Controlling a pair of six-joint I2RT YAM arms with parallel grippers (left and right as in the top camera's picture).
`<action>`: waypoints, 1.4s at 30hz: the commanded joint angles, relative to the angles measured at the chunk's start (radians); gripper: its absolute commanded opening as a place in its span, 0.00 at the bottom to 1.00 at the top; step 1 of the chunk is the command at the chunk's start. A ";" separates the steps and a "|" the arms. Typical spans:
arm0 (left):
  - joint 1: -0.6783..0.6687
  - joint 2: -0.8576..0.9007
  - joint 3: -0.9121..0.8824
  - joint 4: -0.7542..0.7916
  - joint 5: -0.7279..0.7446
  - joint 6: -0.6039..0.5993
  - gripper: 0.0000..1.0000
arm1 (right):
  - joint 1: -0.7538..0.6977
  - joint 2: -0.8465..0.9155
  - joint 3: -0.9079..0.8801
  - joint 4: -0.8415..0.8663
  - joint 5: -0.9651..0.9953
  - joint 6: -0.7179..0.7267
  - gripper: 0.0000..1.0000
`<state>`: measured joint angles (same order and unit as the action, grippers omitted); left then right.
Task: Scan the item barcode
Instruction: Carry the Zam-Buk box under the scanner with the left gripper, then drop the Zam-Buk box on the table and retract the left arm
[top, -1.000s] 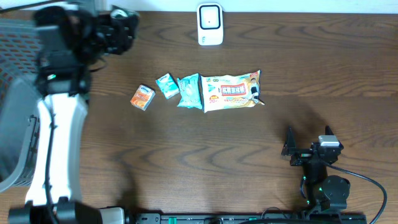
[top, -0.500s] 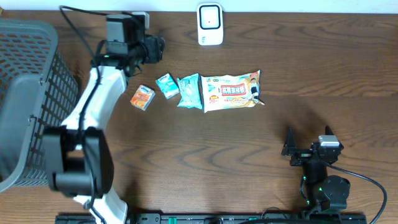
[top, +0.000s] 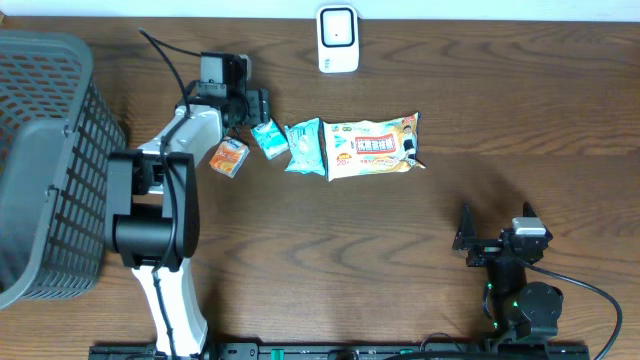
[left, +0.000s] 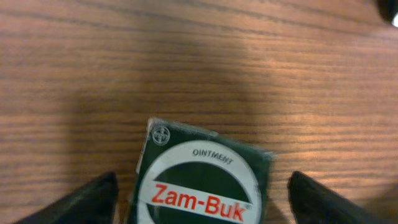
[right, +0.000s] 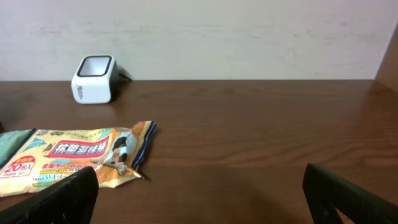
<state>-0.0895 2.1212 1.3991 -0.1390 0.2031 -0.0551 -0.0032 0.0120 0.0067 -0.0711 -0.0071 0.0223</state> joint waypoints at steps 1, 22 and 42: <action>-0.005 -0.017 0.003 0.011 -0.010 -0.006 0.99 | 0.007 -0.005 -0.002 -0.005 0.001 0.006 0.99; -0.005 -0.780 0.005 -0.742 -0.010 -0.006 0.98 | 0.007 -0.005 -0.002 -0.005 0.001 0.007 0.99; -0.005 -1.086 0.005 -1.287 -0.010 -0.033 0.98 | 0.007 -0.005 -0.002 -0.005 0.001 0.007 0.99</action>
<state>-0.0937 1.0733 1.4063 -1.3983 0.2031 -0.0784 -0.0032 0.0120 0.0067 -0.0711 -0.0071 0.0223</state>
